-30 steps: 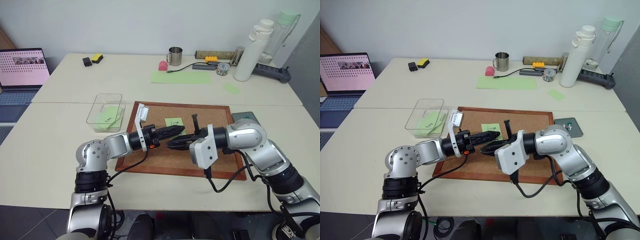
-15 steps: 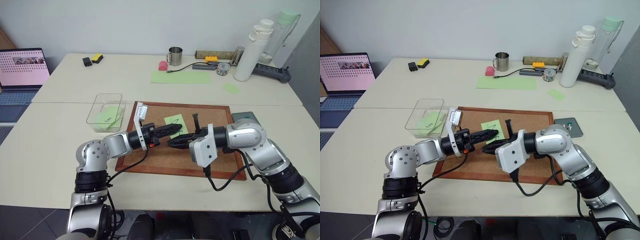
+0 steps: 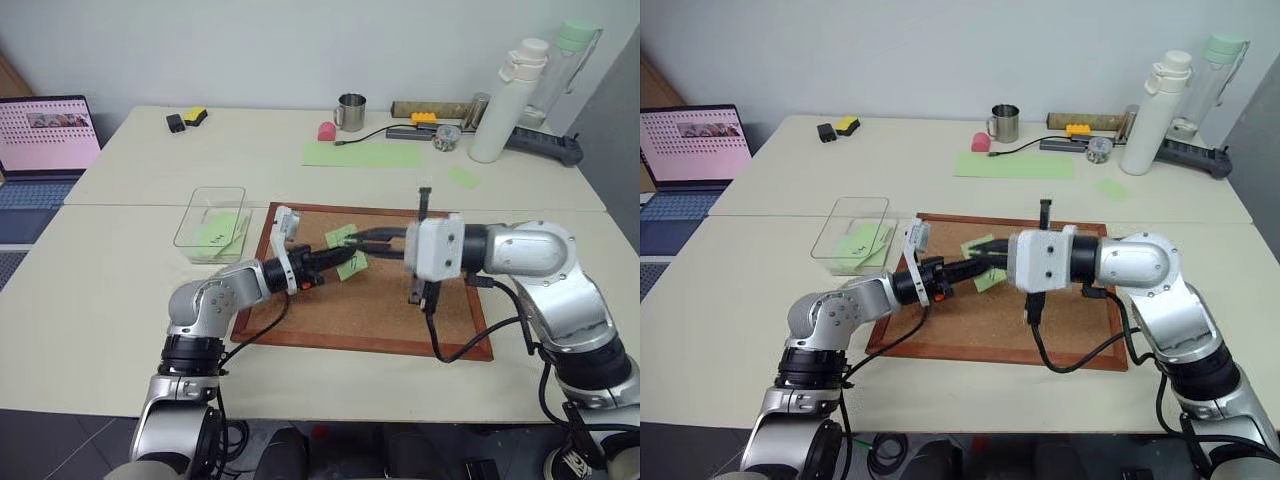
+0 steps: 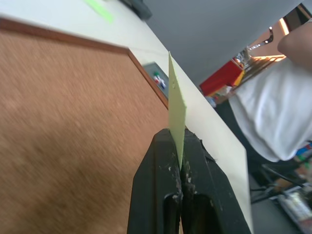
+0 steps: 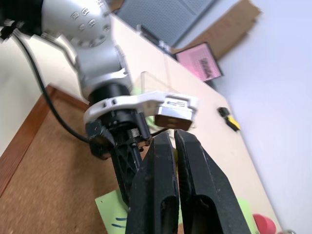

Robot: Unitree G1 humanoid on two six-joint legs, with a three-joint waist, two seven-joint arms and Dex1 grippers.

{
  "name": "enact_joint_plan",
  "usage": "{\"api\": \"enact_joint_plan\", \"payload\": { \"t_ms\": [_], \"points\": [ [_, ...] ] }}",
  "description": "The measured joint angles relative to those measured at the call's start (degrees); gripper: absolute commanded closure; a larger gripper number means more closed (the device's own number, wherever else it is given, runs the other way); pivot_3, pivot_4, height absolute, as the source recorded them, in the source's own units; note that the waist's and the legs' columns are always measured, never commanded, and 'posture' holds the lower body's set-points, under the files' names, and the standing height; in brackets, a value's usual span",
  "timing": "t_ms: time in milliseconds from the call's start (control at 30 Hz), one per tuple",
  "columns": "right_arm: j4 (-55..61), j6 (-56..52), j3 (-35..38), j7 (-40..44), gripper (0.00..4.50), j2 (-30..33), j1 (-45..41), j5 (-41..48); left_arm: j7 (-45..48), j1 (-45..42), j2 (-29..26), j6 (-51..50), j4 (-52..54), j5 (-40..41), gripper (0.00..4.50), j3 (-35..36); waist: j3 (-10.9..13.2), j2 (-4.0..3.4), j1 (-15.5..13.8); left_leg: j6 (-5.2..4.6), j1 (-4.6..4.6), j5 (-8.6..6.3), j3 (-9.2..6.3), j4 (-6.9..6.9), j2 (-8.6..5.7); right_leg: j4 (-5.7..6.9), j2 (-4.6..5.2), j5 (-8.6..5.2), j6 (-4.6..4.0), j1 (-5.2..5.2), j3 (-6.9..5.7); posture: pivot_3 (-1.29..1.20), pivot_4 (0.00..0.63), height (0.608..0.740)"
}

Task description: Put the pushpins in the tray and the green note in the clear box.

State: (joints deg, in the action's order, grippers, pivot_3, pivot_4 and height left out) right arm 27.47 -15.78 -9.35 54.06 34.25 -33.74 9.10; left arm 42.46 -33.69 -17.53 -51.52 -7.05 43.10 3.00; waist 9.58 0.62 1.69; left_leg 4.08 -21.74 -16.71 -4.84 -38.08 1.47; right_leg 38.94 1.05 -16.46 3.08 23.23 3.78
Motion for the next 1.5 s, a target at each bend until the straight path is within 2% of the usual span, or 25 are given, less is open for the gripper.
{"api": "enact_joint_plan", "payload": {
  "t_ms": [133, 267, 467, 667, 967, 1033, 1267, 1400, 1500],
  "points": [
    [0.93, -13.89, 8.51, -8.72, 4.50, -2.02, 4.26, 4.21, 3.62, -2.90, -0.33, 4.85, 0.75, -2.67, 4.48, -1.67, 0.00, 0.02, -0.14, 0.00, -0.04, 0.00, -0.01, -0.01, -0.03, -0.01, 0.02, 0.00, 0.00, 0.00, -0.01, 0.00, 0.150, 0.740],
    [-6.59, -24.57, 19.92, -19.20, 4.50, -3.62, 7.32, 5.63, 10.42, -6.45, -3.18, 16.40, 5.19, -11.77, 4.48, -10.57, 0.00, 0.01, -0.20, 0.00, -0.03, 0.00, 0.07, 0.04, -0.06, -0.04, 0.03, 0.00, 0.00, 0.00, 0.05, 0.00, 0.150, 0.740],
    [-20.95, -27.23, 27.65, -26.32, 4.50, -4.05, 7.96, 5.67, 15.94, -7.12, -3.93, 33.38, 5.62, -24.17, 4.48, -20.06, 0.01, -0.04, 0.19, -0.25, 0.03, -0.13, 0.25, 0.10, -0.05, -0.02, 0.00, 0.00, 0.00, 0.05, 0.22, 0.00, 0.150, 0.740],
    [-39.96, -23.79, 28.33, -26.58, 4.50, -4.67, 2.28, 6.46, 17.05, -6.87, -2.10, 42.67, 4.42, -30.81, 4.48, -24.14, 0.02, -0.06, 0.61, -0.28, 0.06, -0.13, 0.29, 0.09, -0.04, 0.01, -0.03, 0.00, 0.00, 0.05, 0.27, 0.00, 0.150, 0.740],
    [-54.83, -17.44, 28.21, -25.32, 2.58, -3.28, -0.48, 6.25, 16.97, -2.87, -3.48, 43.46, 4.82, -33.02, 4.50, -24.08, 0.03, -0.09, 0.56, -0.28, 0.04, -0.13, 0.29, 0.08, -0.03, 0.00, -0.02, 0.00, 0.00, 0.05, 0.25, 0.00, 0.150, 0.740],
    [-55.49, -16.50, 28.21, -24.95, 2.16, -3.15, -1.25, 6.28, 16.71, -2.85, -3.60, 43.32, 4.99, -33.08, 4.50, -23.70, 0.03, -0.09, 0.56, -0.28, 0.03, -0.13, 0.28, 0.07, -0.03, 0.01, -0.02, 0.00, 0.00, 0.05, 0.25, 0.00, 0.150, 0.740],
    [-53.16, -16.18, 28.29, -23.29, 2.16, -3.22, -1.30, 8.92, 14.29, -2.88, -3.54, 42.64, 4.96, -33.22, 4.50, -21.89, 0.03, -0.10, 0.54, -0.28, 0.03, -0.13, 0.27, 0.06, -0.03, 0.01, -0.02, 0.00, 0.00, 0.05, 0.24, 0.00, 0.150, 0.740],
    [-43.33, -15.65, 25.65, -18.78, 2.16, -2.55, 0.66, 10.31, 9.08, -3.06, -4.28, 38.91, 5.04, -32.96, 4.50, -16.61, 0.04, -0.11, 0.58, -0.29, 0.02, -0.13, 0.23, 0.07, -0.01, 0.02, -0.03, 0.00, 0.01, 0.06, 0.21, 0.00, 0.150, 0.740],
    [-31.59, -15.53, 22.24, -12.57, 2.16, -0.88, 3.21, 13.01, 3.03, -2.15, -8.52, 34.62, 6.37, -33.16, 4.50, -9.12, 0.06, -0.15, 1.29, -0.29, 0.03, -0.14, 0.18, 0.11, 0.05, 0.01, -0.08, -0.01, 0.01, 0.08, 0.19, 0.00, 0.150, 0.740]
  ]
}}
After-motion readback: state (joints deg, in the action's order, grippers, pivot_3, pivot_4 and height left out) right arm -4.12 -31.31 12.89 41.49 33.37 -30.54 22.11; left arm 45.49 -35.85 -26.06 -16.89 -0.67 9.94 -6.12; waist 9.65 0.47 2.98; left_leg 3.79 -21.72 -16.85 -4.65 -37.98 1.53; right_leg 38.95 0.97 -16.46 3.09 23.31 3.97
